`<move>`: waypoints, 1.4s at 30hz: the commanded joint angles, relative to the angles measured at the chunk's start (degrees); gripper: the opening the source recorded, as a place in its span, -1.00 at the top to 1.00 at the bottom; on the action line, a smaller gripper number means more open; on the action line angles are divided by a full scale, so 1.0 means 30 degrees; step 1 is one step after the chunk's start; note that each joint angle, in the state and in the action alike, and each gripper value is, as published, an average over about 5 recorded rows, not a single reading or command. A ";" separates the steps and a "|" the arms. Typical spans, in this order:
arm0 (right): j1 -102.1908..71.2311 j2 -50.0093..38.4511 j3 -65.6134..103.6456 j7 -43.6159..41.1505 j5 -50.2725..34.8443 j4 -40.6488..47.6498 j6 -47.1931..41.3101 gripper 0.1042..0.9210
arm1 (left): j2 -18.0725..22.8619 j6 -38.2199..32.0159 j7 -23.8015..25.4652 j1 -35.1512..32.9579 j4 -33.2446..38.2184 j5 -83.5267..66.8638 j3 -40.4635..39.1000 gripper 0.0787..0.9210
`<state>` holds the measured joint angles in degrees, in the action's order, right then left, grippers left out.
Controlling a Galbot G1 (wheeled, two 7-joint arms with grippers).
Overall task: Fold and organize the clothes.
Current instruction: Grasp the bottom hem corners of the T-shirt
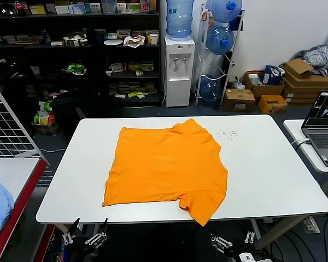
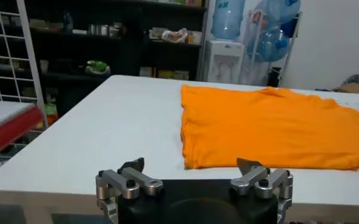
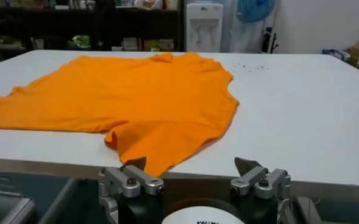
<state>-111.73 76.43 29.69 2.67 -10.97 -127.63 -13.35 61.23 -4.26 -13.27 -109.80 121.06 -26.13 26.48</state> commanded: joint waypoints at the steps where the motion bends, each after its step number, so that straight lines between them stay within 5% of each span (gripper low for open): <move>1: 0.0156 0.0007 0.0001 -0.0032 0.0043 -0.0024 0.0005 -1.00 | -0.0539 0.0398 -0.0323 0.1157 -0.0126 -0.0618 -0.0262 -1.00; 15: 0.4645 0.0602 -0.1048 0.1866 -0.0435 0.1858 -0.2557 -1.00 | -0.2647 0.1943 -0.1741 0.5924 -0.2981 -0.4358 -0.2716 -1.00; 30: 0.5647 0.1415 -0.2194 0.2828 -0.0838 0.3181 -0.3608 -0.99 | -0.2619 0.2527 -0.2136 0.6833 -0.3626 -0.4929 -0.3940 -0.98; 42: 0.5338 0.1794 -0.2723 0.2914 -0.0498 0.3274 -0.3642 -0.23 | -0.2463 0.2490 -0.2100 0.7110 -0.3834 -0.4846 -0.4336 -0.27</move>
<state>-96.54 81.46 22.23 10.93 -12.41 -118.43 -23.54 54.00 2.73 -19.46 -89.52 110.25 -39.78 14.67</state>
